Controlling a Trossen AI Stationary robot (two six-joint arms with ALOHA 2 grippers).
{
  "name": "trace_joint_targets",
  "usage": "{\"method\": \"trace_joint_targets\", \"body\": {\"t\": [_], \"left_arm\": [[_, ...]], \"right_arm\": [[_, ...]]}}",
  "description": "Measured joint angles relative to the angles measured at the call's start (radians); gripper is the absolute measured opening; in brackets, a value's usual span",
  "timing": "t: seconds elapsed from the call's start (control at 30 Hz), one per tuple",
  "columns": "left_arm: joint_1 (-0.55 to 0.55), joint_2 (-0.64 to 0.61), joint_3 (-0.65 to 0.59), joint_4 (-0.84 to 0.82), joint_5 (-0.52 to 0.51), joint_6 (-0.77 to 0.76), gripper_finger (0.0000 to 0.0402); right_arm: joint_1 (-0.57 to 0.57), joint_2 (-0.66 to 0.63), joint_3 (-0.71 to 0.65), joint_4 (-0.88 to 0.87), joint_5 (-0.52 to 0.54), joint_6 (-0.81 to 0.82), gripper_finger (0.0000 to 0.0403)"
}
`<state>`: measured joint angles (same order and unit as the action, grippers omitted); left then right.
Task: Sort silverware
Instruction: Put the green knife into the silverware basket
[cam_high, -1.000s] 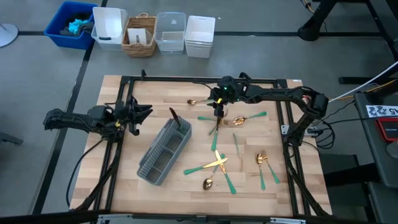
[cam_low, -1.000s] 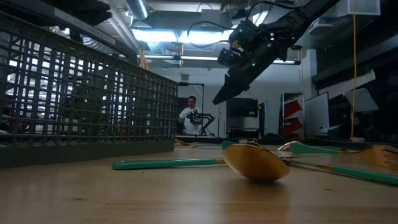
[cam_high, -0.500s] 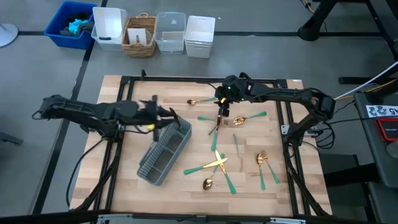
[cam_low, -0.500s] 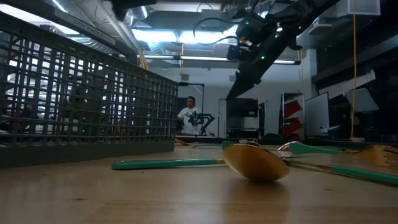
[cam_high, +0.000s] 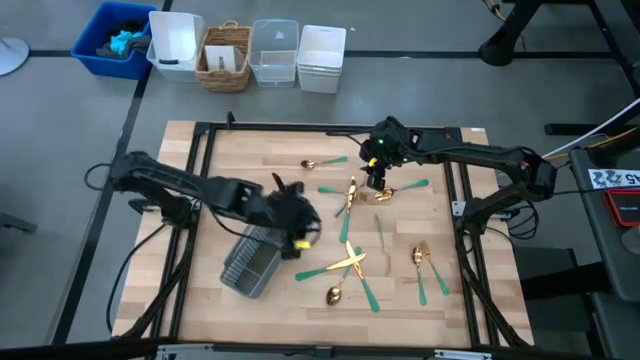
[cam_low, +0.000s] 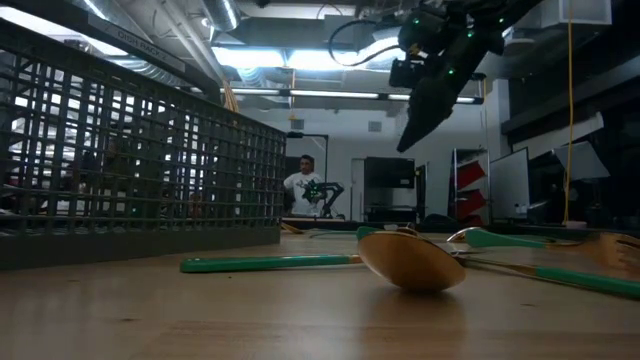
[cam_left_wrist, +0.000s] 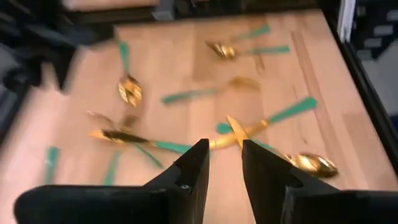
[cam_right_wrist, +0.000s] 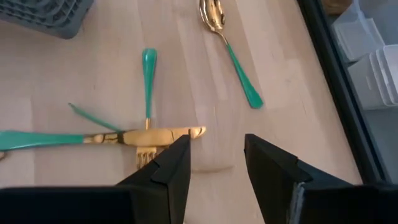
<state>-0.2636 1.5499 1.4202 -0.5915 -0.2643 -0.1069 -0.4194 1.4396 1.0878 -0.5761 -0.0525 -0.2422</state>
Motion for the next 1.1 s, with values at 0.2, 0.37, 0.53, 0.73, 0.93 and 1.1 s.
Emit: {"method": "trace_joint_targets", "body": {"t": [0.2, 0.37, 0.53, 0.73, 0.93, 1.1], "left_arm": [[-0.033, 0.185, 0.106, -0.029, 0.065, -0.066, 0.0088], [-0.063, 0.288, 0.122, -0.028, 0.084, -0.136, 0.0088], [-0.091, 0.366, 0.122, -0.018, 0.101, -0.206, 0.0088], [-0.11, 0.446, 0.122, 0.016, 0.108, -0.228, 0.0088], [-0.1, 0.508, 0.121, 0.028, 0.106, -0.234, 0.0088], [-0.084, 0.509, 0.121, 0.031, 0.105, -0.235, 0.0088]], "right_arm": [[0.0, -0.056, 0.0, -0.032, 0.0, 0.01, 0.0152], [0.0, -0.074, 0.0, -0.037, -0.01, 0.018, 0.0152], [0.0, -0.074, 0.0, -0.065, -0.011, 0.063, 0.0152], [0.0, -0.074, 0.0, -0.081, -0.011, 0.139, 0.0152], [0.0, -0.074, 0.0, -0.089, -0.012, 0.146, 0.0152], [0.0, -0.074, 0.0, -0.107, -0.012, 0.145, 0.0152]]}}
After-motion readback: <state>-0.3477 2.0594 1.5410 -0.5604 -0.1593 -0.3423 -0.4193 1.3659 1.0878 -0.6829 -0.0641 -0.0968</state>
